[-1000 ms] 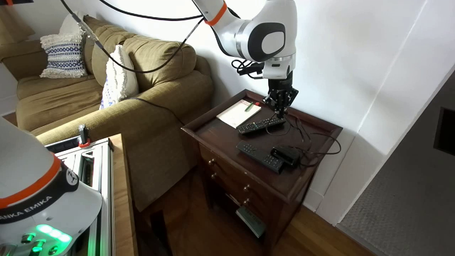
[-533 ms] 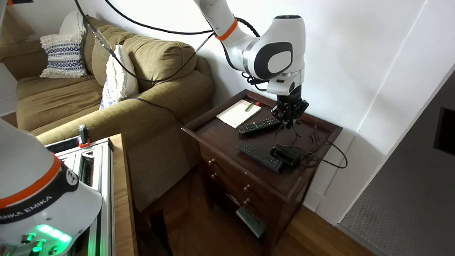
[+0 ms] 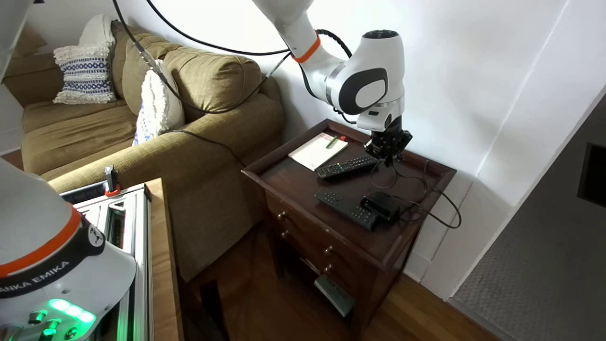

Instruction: Pick up the black cable, move it to the right and put it on the right side of the bedside table

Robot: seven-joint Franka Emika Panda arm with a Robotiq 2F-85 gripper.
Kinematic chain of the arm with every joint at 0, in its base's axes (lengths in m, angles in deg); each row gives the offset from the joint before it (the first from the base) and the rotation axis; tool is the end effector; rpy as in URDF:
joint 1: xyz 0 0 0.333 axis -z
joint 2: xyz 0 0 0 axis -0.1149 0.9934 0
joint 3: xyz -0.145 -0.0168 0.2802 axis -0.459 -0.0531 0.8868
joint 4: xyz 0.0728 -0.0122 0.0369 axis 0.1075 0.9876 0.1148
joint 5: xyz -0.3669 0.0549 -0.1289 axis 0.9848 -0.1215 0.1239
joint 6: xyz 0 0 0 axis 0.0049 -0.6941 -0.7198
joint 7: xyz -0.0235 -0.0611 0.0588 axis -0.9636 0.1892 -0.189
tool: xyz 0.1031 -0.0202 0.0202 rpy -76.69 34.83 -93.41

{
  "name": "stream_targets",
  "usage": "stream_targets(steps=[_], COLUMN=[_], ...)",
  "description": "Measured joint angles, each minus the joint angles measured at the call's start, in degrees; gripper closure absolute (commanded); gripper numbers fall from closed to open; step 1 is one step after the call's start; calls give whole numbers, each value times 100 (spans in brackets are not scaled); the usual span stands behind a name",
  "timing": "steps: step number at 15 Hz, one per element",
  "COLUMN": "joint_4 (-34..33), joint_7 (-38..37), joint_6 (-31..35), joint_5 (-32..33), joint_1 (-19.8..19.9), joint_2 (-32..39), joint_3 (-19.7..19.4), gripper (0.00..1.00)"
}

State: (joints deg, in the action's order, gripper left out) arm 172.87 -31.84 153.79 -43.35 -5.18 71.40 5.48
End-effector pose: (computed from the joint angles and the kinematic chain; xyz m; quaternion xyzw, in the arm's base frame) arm 0.6698 0.0401 0.1503 -0.5880 0.7994 -0.0956 0.0780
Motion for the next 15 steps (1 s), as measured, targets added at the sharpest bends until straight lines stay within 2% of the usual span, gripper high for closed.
stream_targets(steps=[8, 9, 10, 11, 15], joint_4=[-457, -500, -541, -580, -679], joint_7=[0, 0, 0, 1, 53], joint_6=[6, 6, 6, 6, 6], joint_5=[-173, -178, -180, -188, -189], joint_1=[8, 8, 8, 10, 11], joint_2=[577, 636, 687, 728, 790], joint_3=[1, 0, 0, 5, 8], gripper=[98, 68, 68, 63, 32])
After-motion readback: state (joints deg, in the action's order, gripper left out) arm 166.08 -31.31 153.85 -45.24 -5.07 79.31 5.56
